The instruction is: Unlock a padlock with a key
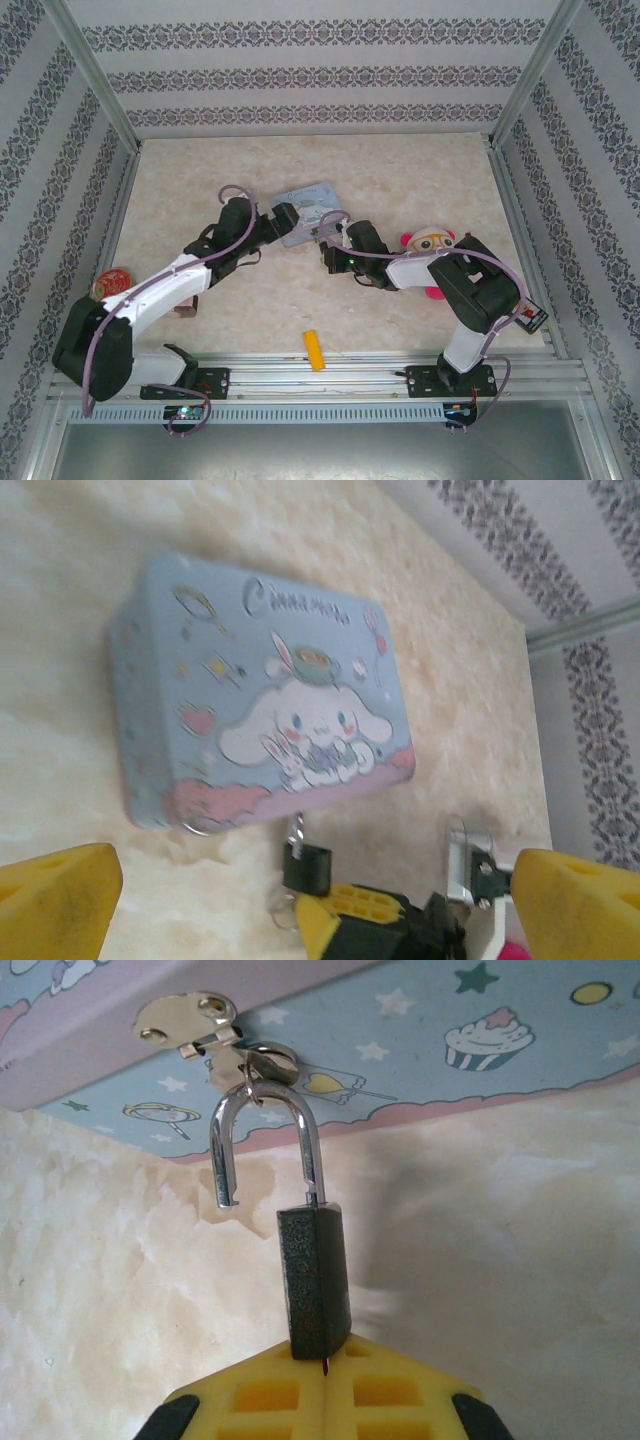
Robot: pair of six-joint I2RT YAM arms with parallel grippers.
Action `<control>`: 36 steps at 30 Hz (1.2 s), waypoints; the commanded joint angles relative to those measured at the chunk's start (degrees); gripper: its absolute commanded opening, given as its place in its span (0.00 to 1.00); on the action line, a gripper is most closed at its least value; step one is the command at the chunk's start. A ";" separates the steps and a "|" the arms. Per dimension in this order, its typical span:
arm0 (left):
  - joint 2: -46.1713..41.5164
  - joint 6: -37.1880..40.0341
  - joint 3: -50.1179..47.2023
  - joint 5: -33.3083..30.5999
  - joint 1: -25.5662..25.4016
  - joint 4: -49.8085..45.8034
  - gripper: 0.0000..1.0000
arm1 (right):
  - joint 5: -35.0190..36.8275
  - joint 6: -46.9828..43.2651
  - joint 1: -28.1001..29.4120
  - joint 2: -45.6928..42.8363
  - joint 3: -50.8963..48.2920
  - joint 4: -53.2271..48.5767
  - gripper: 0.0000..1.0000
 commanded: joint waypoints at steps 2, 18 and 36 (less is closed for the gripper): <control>-3.92 3.86 -2.84 -3.13 3.45 -3.43 0.99 | 0.80 2.13 -0.46 0.94 0.07 2.18 0.00; -7.60 5.64 -7.13 -2.66 9.66 -1.51 0.99 | 1.76 6.65 -1.04 0.72 -0.43 -0.38 0.11; -5.59 9.31 -5.74 5.78 15.34 1.30 0.99 | 4.43 6.88 -0.91 -11.18 -2.83 -7.21 0.32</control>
